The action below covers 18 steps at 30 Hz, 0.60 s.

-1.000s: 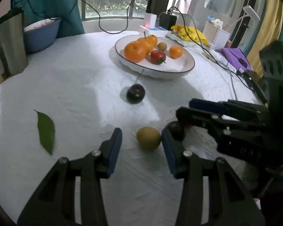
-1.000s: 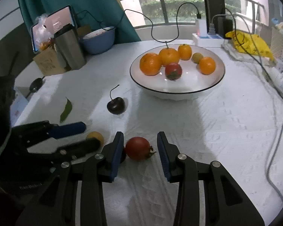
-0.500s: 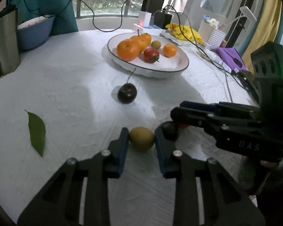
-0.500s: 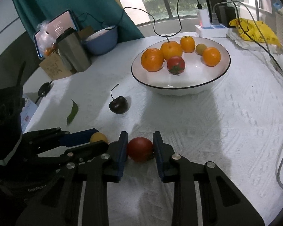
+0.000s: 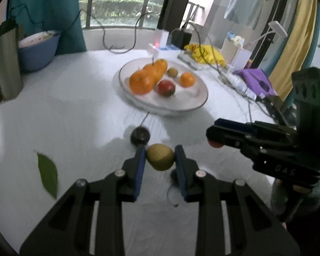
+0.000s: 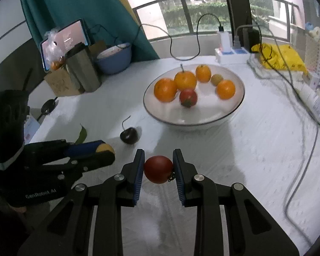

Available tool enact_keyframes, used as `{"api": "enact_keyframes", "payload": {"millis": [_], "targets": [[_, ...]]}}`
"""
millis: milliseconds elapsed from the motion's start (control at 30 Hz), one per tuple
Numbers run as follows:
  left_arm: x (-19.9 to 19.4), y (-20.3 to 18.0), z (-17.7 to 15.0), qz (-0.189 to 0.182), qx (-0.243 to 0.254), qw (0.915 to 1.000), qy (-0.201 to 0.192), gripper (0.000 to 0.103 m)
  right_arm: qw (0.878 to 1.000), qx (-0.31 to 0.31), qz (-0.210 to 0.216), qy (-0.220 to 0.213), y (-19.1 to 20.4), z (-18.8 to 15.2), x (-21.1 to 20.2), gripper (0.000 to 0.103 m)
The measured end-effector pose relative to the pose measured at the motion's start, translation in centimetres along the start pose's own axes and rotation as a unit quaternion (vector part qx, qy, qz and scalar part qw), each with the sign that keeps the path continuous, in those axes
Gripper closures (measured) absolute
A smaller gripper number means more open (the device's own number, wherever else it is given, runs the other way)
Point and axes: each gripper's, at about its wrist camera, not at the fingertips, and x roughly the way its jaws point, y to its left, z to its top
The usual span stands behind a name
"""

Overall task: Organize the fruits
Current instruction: 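Carry both fruits onto the white plate and open both grippers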

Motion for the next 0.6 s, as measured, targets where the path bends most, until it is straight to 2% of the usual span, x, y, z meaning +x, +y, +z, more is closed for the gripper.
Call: {"api": "enact_keyframes", "payload": {"millis": [300,600], "targets": [[0.8,-0.8,2.7,-0.001,0.009,0.9998,-0.016,0.074,1.0,0.003,-0.016,-0.025,-2.3,2.3,-0.9,0.074],[2.6,-0.8,4.9,-0.001,0.013,0.9997,-0.02,0.074,0.999,0.0,-0.02,-0.029,-4.1,4.2,0.4,0.074]]}}
